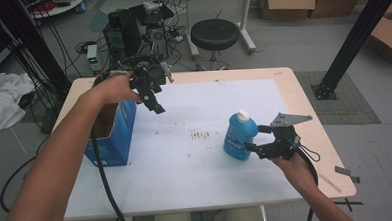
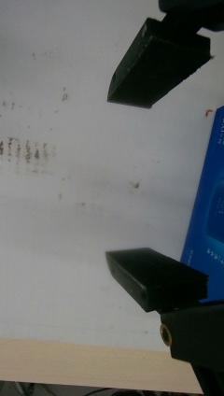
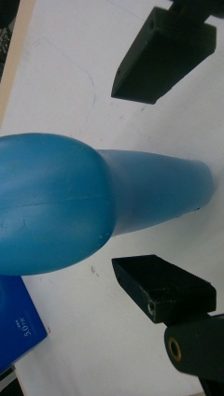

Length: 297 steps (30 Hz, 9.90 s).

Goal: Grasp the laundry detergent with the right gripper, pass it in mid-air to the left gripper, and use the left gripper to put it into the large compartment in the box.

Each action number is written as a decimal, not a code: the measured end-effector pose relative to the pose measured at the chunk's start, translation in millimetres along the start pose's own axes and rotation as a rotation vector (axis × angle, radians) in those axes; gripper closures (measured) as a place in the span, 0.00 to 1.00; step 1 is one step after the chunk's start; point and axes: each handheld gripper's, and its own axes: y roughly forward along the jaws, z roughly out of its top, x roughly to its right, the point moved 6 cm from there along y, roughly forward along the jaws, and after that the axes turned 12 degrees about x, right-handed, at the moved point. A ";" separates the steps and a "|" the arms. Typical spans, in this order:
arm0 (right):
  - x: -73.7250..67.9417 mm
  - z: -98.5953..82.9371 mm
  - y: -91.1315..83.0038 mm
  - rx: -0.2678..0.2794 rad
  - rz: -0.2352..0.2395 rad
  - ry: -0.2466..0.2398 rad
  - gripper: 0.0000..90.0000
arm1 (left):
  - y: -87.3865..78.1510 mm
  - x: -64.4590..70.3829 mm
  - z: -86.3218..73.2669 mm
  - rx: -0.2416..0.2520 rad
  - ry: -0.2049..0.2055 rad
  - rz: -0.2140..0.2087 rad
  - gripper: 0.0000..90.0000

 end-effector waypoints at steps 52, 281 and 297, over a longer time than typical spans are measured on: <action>-5.7 -6.6 33.3 0.121 -0.012 -0.013 0.27 | -0.5 -0.9 -2.6 -0.005 -0.002 0.007 0.24; -88.9 84.0 118.7 -0.011 0.710 -0.282 0.49 | 1.8 92.6 69.8 -0.077 0.136 -0.186 0.36; -89.0 82.5 118.8 -0.017 0.704 -0.292 0.49 | 3.2 93.8 70.0 -0.081 0.149 -0.189 0.41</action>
